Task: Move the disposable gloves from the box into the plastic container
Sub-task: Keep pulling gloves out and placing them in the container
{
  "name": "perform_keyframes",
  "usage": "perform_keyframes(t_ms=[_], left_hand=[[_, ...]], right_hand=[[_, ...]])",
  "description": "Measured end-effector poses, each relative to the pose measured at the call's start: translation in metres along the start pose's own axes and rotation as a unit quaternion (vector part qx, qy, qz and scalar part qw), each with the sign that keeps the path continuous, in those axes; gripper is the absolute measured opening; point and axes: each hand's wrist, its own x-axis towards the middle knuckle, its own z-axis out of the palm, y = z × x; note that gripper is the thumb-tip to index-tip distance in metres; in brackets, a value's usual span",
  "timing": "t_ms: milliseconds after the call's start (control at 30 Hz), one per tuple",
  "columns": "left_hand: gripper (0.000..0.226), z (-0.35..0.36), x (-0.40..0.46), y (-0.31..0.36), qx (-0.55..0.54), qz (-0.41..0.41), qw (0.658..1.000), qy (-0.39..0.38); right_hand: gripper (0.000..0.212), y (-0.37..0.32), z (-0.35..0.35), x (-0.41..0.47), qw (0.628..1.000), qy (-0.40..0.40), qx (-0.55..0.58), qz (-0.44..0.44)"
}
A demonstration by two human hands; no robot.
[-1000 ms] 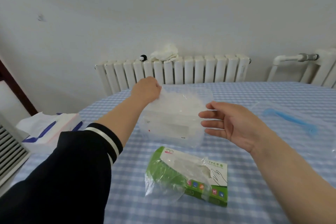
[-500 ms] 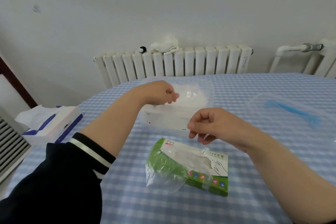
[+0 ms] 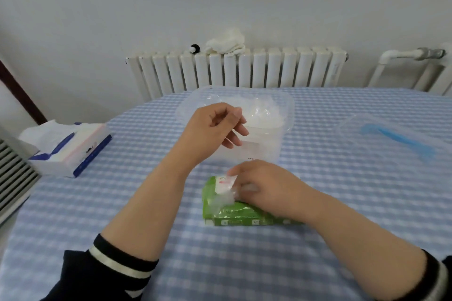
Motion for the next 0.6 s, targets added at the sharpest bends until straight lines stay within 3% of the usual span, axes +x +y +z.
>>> perform_keyframes(t_ms=[133, 234, 300, 367, 467, 600], left_hand=[[0.054, -0.016, 0.000, -0.011, -0.073, -0.028, 0.988, -0.131], [0.046, -0.025, -0.004, -0.006, -0.037, -0.021, 0.975, -0.220], [0.036, -0.021, -0.005, 0.003, 0.000, -0.023, 0.979, -0.205], [0.033, -0.010, -0.005, 0.011, -0.003, -0.016, 0.990, -0.140], [0.035, -0.002, -0.001, 0.019, 0.011, -0.025, 0.995, -0.093], [0.045, -0.010, 0.008, 0.032, 0.011, -0.045, 0.995, -0.088]], right_hand=[[0.024, 0.002, -0.016, 0.000, 0.956, 0.098, 0.261, 0.092], [0.040, 0.007, -0.031, -0.002, 0.897, 0.122, 0.413, 0.098], [0.039, 0.009, -0.035, -0.002, 0.861, 0.094, 0.493, 0.083], [0.041, 0.009, -0.037, -0.001, 0.842, 0.068, 0.529, 0.079], [0.062, 0.010, -0.040, -0.004, 0.814, 0.028, 0.574, 0.085], [0.071, 0.004, -0.055, -0.012, 0.816, 0.021, 0.577, 0.040]])
